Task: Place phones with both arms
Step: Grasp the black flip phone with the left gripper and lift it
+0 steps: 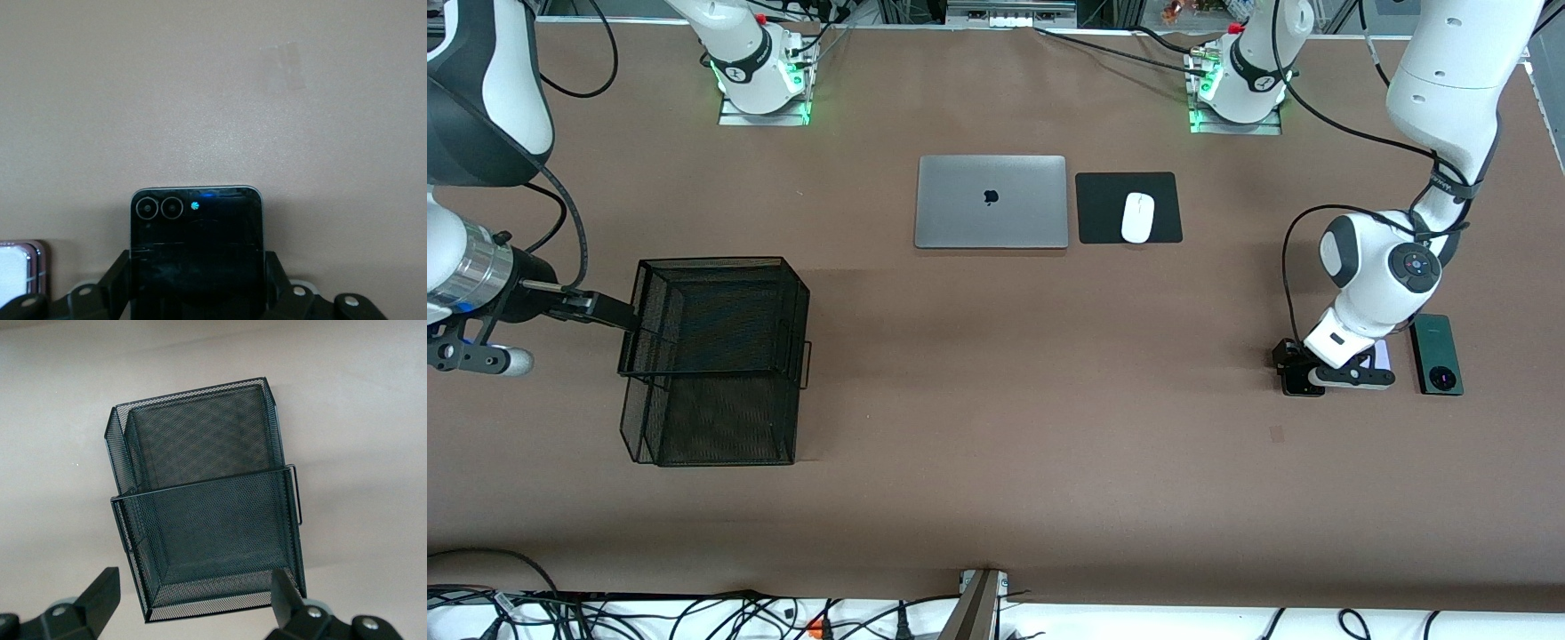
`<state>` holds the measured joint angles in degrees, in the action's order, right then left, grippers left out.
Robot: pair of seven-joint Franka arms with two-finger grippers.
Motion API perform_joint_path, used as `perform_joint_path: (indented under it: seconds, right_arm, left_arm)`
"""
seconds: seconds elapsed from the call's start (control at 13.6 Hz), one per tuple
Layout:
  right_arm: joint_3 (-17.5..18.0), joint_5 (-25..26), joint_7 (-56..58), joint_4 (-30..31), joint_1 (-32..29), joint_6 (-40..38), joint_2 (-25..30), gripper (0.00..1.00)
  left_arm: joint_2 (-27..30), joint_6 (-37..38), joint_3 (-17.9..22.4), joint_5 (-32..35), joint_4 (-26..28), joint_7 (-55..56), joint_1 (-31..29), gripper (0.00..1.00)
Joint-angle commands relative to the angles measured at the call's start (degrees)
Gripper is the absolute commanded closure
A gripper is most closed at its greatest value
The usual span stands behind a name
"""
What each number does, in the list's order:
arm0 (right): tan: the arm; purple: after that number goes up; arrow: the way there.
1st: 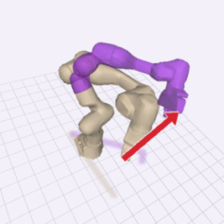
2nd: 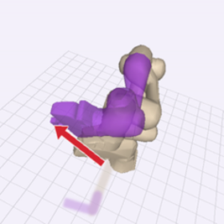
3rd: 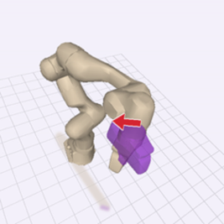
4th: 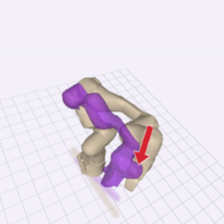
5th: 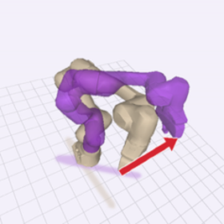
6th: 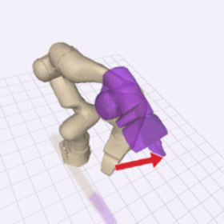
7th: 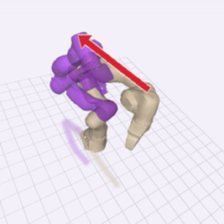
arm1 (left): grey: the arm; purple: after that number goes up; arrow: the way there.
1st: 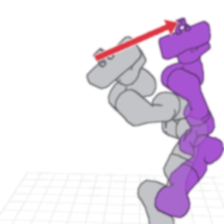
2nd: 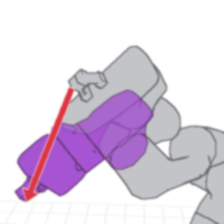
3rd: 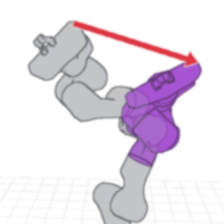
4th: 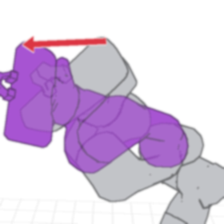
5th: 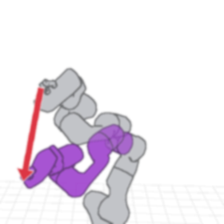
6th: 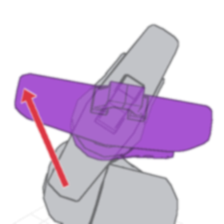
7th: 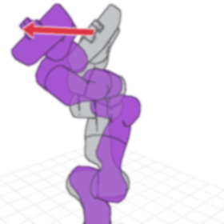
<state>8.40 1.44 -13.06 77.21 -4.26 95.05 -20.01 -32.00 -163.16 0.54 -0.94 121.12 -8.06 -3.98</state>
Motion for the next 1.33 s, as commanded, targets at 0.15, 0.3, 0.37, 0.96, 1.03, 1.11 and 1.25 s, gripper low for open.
perform_joint_path:
  seconds: [0.15, 0.3, 0.37, 0.96, 1.03, 1.11, 1.25]
  right_arm:
    - [0.21, -0.74, -0.39, -1.09, -0.4, -1.09, -0.38, 0.0]
    - [0.21, -0.74, -0.3, -1.09, -0.4, -1.1, -0.38, 0.0]
    - [0.21, -0.83, -0.39, -1.09, -0.4, -1.09, -0.38, 0.0]
    - [0.21, -0.83, -0.3, -1.09, -0.4, -1.09, -0.38, 0.0]
    - [0.21, -0.83, -0.22, -1.09, -0.4, -1.09, -0.38, 0.0]
    - [0.21, -0.83, -0.3, -1.09, -0.4, -1.09, -0.38, 0.0]
    - [0.21, -0.83, -0.3, -1.09, -0.4, -1.09, -0.38, 0.0]
  left_arm:
    - [-0.43, 10.46, -0.36, -0.2, -7.63, 1.28, 0.46, 0.89]
    - [-0.25, 15.22, -2.03, -0.28, -11.77, 3.56, 0.47, 0.9]
    - [-0.34, 16.63, -2.9, -0.2, -13.18, 4.97, 0.55, 0.9]
    - [-0.69, 20.32, -8.98, 1.03, -16.08, 32.11, 14.42, 0.9]
    - [-0.95, 22.25, -8.98, 1.82, -17.83, 36.05, 16.53, 0.91]
    - [-1.65, 24.36, -8.89, 2.95, -20.03, 41.05, 19.51, 0.91]
    - [-4.28, 28.75, -8.89, 5.5, -25.91, 50.29, 24.44, 0.91]
